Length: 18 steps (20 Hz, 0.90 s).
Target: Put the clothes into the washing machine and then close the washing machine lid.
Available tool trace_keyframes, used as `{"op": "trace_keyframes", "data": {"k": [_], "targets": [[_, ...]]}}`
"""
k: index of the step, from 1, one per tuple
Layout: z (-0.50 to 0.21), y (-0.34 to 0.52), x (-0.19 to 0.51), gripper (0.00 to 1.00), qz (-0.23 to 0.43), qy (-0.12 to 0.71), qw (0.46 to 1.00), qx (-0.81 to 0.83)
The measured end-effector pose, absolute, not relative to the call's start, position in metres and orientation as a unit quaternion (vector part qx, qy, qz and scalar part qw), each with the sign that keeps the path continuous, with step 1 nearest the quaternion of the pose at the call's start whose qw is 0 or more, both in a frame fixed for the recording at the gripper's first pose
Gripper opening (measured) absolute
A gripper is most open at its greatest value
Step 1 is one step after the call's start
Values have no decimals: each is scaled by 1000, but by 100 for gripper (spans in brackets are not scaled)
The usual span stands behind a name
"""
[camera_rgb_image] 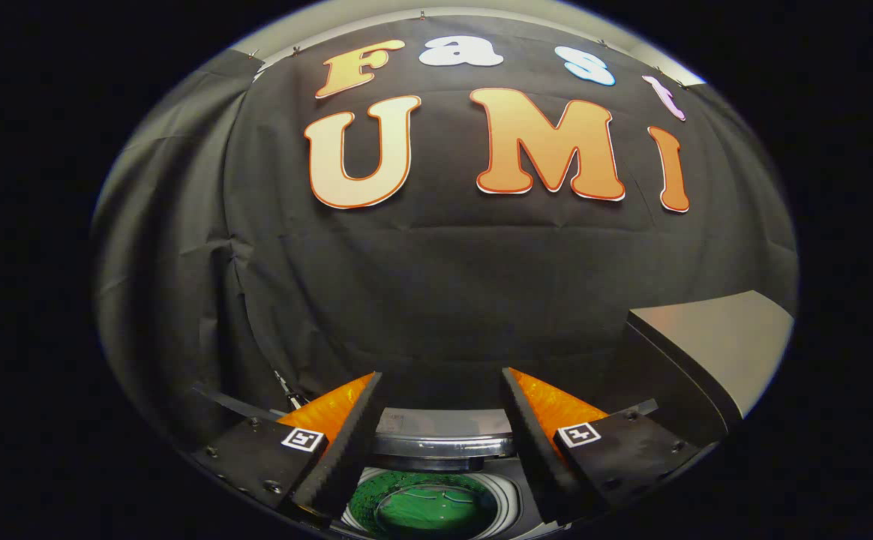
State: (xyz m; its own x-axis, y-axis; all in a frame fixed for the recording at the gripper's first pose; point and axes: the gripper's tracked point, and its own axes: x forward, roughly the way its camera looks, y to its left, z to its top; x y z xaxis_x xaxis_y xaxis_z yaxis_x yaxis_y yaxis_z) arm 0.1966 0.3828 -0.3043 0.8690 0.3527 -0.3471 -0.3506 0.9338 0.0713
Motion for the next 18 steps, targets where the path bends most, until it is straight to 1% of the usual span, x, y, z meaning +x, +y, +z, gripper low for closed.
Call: {"op": "trace_keyframes", "data": {"k": [6, 8, 11, 13, 18], "targets": [[-322, 376, 170, 98, 192, 185, 964, -4], [-358, 360, 154, 98, 175, 229, 957, -42], [-397, 357, 131, 99, 182, 254, 949, -34], [-408, 357, 120, 99, 186, 270, 944, -36], [-401, 361, 123, 99, 190, 275, 943, -19]]}}
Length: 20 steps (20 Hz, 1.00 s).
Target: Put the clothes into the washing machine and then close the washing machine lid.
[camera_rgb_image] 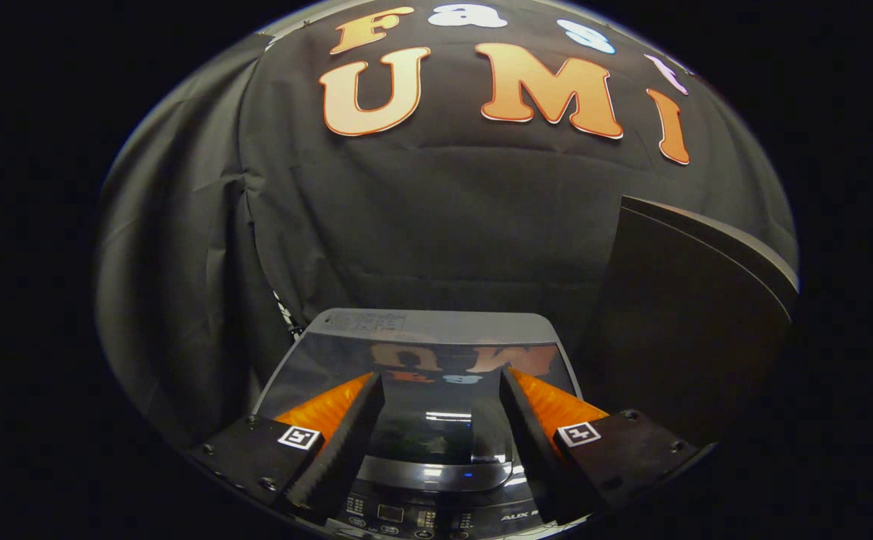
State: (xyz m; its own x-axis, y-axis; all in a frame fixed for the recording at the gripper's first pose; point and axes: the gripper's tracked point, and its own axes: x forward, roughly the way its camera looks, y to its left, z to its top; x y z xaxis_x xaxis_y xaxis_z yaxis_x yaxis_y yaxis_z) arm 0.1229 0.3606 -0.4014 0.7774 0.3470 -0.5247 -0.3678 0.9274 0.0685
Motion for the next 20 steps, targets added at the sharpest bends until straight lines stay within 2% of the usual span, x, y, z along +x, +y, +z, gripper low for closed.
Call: {"op": "trace_keyframes", "data": {"k": [3, 9, 13, 20], "targets": [[-374, 359, 121, 99, 193, 257, 947, -11], [-265, 311, 113, 99, 194, 174, 965, -6], [-203, 252, 94, 99, 201, 140, 970, -4], [-124, 123, 52, 98, 173, 92, 980, 30]]}}
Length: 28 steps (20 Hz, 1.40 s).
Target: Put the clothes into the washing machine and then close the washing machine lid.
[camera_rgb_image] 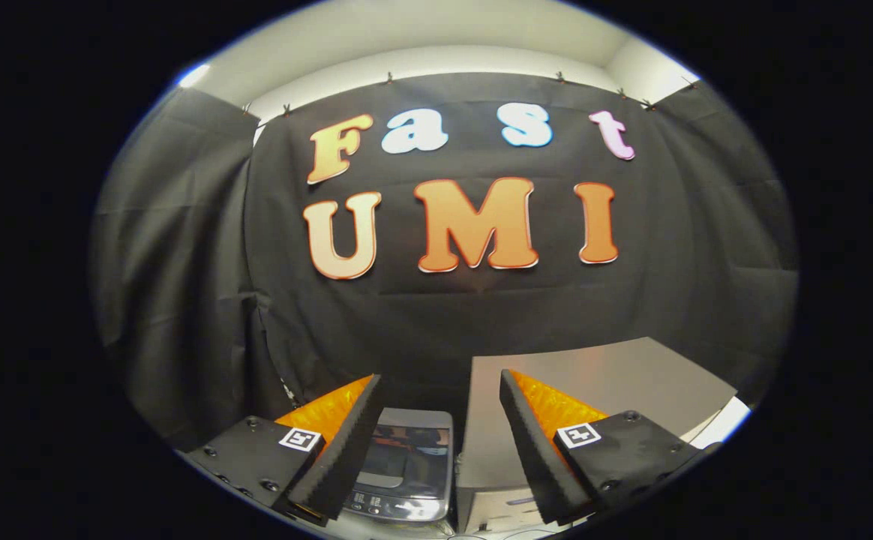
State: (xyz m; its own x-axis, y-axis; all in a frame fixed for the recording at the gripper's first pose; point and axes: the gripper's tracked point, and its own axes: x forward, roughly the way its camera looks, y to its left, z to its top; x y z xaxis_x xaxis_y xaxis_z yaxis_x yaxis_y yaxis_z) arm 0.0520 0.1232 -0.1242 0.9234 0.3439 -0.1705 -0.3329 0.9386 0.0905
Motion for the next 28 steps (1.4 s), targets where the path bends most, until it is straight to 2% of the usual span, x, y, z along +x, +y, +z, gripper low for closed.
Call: {"op": "trace_keyframes", "data": {"k": [8, 14, 19, 28], "targets": [[-100, -31, 1, 97, 126, 51, 990, 27], [-109, -101, -39, 96, 109, 55, 992, 37], [-115, -129, -55, 96, 86, 50, 994, 39], [-102, -119, -56, 96, 97, 32, 994, 28]]}}
